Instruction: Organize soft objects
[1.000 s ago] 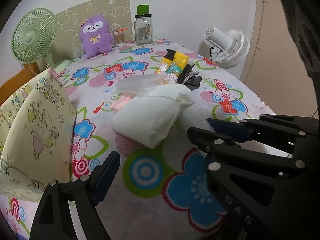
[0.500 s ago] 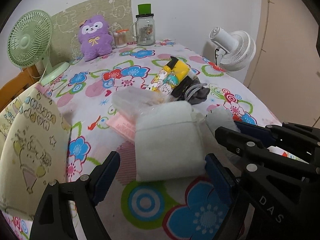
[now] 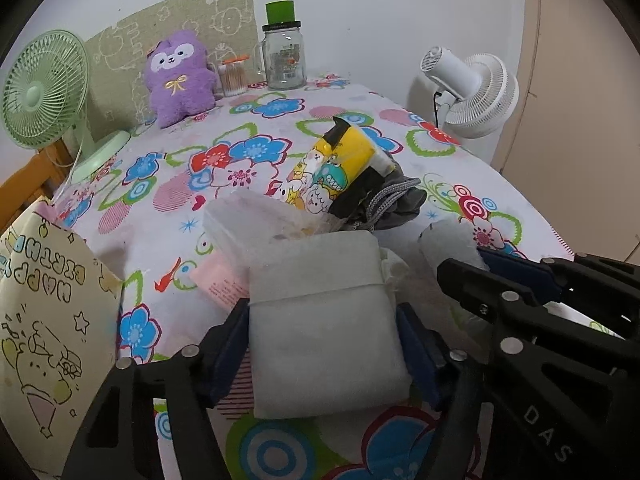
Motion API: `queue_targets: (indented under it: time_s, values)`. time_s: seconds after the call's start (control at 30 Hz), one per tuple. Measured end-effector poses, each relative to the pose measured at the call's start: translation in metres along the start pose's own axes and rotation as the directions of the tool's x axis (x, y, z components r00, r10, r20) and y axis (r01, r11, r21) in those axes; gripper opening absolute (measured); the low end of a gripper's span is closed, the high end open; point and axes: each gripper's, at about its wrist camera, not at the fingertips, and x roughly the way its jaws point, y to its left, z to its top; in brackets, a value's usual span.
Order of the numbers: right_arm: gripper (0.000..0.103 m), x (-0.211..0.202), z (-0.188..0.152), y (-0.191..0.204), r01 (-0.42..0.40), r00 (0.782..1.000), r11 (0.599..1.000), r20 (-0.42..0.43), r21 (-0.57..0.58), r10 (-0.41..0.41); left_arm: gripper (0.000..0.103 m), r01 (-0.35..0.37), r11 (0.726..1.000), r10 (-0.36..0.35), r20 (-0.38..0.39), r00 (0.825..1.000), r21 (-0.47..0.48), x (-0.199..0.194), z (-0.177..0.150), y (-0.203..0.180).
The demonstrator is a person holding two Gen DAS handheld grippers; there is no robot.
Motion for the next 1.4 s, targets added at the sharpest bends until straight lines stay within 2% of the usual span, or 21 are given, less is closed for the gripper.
queue_targets:
  time_s: [0.13,0.33,1.4]
  values:
    - [0.021,0.000,0.001,0.000,-0.005,1.000,1.000,0.002,-0.001,0.005,0.062,0.004,1.000,-0.004,0.002,1.000,0.000,-0.002,0.000,0.000]
    - [0.021,-0.005,-0.001,0.003,-0.006,1.000,1.000,0.012,0.002,0.006,0.058,0.013,1.000,-0.013,0.010,1.000,0.003,-0.007,-0.002,-0.002]
    - [0.021,-0.064,-0.013,0.024,-0.001,0.993,1.000,0.120,-0.022,0.004,0.058,0.010,1.000,-0.009,0.128,0.992,-0.010,-0.073,-0.020,-0.004]
